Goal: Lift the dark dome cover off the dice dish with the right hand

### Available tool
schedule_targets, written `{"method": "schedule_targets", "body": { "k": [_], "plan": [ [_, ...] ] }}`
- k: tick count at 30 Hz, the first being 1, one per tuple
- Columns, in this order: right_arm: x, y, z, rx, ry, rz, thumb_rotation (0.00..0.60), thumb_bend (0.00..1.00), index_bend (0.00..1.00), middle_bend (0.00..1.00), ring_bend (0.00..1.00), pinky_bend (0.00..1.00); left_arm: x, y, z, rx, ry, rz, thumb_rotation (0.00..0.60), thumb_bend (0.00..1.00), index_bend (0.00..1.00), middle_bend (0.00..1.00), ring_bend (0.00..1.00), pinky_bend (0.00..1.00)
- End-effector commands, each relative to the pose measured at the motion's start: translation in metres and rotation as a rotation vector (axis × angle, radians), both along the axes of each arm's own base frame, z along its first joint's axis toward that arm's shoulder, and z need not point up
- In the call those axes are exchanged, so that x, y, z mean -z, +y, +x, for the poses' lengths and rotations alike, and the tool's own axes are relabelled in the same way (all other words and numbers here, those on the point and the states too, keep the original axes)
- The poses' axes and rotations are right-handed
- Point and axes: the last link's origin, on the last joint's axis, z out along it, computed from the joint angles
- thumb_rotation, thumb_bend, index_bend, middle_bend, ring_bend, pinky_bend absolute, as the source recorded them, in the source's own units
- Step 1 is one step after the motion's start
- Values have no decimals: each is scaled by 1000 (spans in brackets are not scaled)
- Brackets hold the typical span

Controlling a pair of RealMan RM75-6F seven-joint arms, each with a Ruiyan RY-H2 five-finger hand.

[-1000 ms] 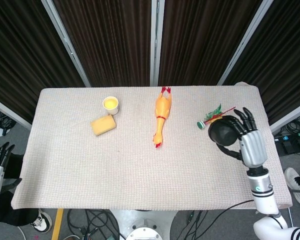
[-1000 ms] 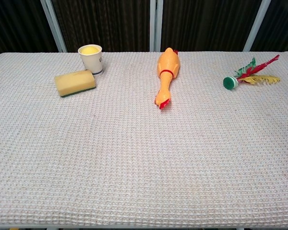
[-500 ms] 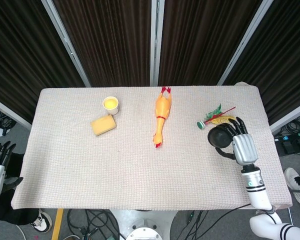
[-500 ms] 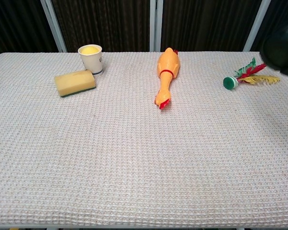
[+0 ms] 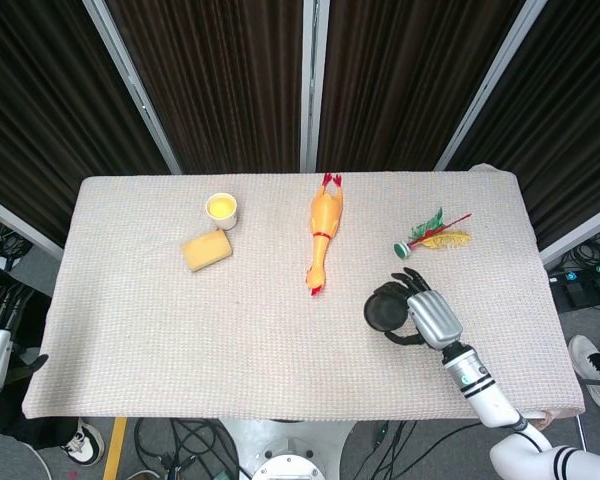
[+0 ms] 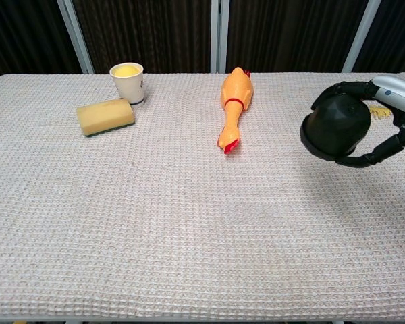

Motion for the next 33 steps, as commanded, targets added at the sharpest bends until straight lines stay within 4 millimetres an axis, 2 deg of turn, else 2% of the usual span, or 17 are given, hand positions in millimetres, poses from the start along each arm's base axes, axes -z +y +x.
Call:
{"method": "schedule_targets", "body": {
  "k": [1,3,4,6,8,10,12,14,16,18,21,24,26,30,33],
  "plan": [
    [-48,-49,-40,115,159,-213,600,226,370,461,111,0,0,0,0,0,-2,0,600,113,66,33,0,98],
    [-64,-62,-64,231,154,-251,600,227,373,461,111,0,-1,-1,-1,-3,-3,4,600,113,67,33,0,98],
    [-65,-64,-69,275,124,-233,600,228,374,461,111,0,-2,-2,-1,-6,-4,6,600,113,66,33,0,98],
    [-53,-59,-68,308,73,-121,600,238,377,461,109,0,-3,-2,-2,-10,-8,9,600,113,66,33,0,98],
    [-33,-50,-56,280,60,6,600,246,377,461,103,0,-4,-3,-2,-12,-12,6,600,113,66,33,0,98],
    [-11,-39,-36,218,62,132,600,247,377,460,96,0,-5,-4,-1,-11,-10,3,600,113,67,33,0,98],
    [4,-28,-15,166,53,225,600,249,377,460,94,0,-7,-5,0,-10,-2,4,600,113,67,33,0,98],
    [8,-23,1,137,49,285,600,254,377,459,94,0,-9,-5,1,-12,0,7,600,113,67,33,0,98],
    [3,-27,8,137,49,298,600,259,377,459,95,0,-9,-5,1,-13,0,7,600,113,66,33,0,98],
    [-13,-42,7,158,54,241,600,264,377,459,95,0,-8,-5,1,-12,-3,6,600,114,66,33,0,98],
    [-43,-66,-12,229,78,103,600,269,377,459,95,0,-7,-5,1,-9,-9,3,600,113,66,33,0,98],
    [-61,-74,-31,292,105,19,600,273,379,459,94,0,-7,-5,-1,-11,-14,9,600,113,66,33,0,98],
    [-55,-67,-29,279,120,42,600,276,383,459,93,0,-7,-5,-3,-15,-16,10,600,113,66,33,0,98],
    [-11,-37,6,132,143,184,600,278,385,459,93,0,-3,-4,-4,-17,-20,1,600,113,66,33,0,98],
    [3,-27,19,81,152,233,600,278,387,459,96,0,-1,-4,-3,-13,-20,-3,600,113,66,33,0,98]
  ]
}}
